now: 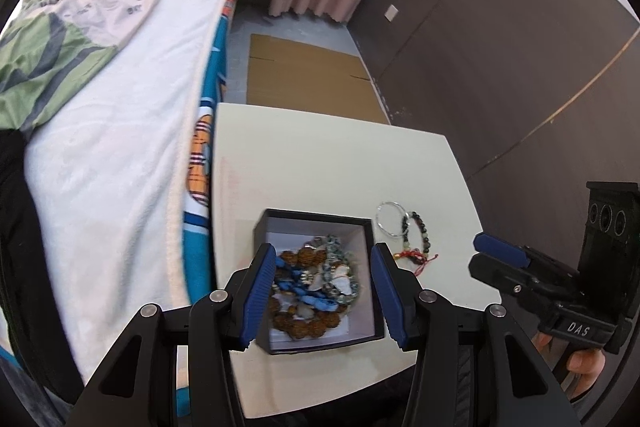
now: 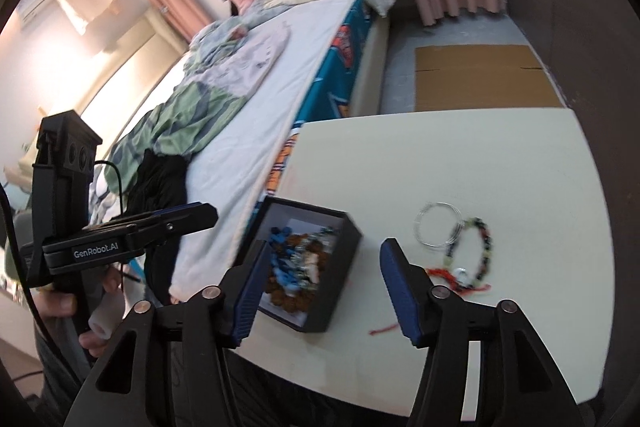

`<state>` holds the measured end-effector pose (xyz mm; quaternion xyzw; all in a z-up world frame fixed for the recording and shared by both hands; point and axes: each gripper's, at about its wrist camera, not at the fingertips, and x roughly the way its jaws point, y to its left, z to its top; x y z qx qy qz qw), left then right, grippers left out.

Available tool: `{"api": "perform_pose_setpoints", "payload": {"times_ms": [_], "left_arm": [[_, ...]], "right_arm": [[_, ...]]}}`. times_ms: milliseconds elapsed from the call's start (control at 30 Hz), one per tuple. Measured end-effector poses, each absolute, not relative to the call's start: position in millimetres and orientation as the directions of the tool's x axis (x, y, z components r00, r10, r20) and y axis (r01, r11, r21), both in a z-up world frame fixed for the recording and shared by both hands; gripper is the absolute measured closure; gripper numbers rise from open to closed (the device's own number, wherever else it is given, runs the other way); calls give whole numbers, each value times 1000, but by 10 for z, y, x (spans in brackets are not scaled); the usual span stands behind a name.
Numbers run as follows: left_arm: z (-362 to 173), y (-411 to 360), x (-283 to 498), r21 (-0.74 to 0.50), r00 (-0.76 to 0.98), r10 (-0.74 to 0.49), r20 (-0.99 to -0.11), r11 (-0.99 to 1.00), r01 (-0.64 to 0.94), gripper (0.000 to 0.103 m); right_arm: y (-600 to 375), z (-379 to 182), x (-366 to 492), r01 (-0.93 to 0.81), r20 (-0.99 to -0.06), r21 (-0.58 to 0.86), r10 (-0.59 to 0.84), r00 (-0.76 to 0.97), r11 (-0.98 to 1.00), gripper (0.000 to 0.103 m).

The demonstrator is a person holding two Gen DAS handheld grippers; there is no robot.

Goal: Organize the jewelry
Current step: 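Move the left tool to the red string bracelet and close on it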

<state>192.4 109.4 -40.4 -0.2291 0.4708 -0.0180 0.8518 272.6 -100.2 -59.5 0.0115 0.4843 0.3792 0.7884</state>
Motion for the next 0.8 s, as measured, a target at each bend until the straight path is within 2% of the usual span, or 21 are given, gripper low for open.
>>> {"api": "perform_pose_setpoints", "payload": {"times_ms": [100,800], "left_arm": [[-409,957,2000,-403,547,-259,-796,901,-161,52],[-691,-206,2608,-331,414,-311,-855,943,25,52]], "right_arm": [[-1204,-595,2776,-553,-752,393,603,267,735,39],[-2379,-944,2977,-329,-777,422,524,349,845,38]]}}
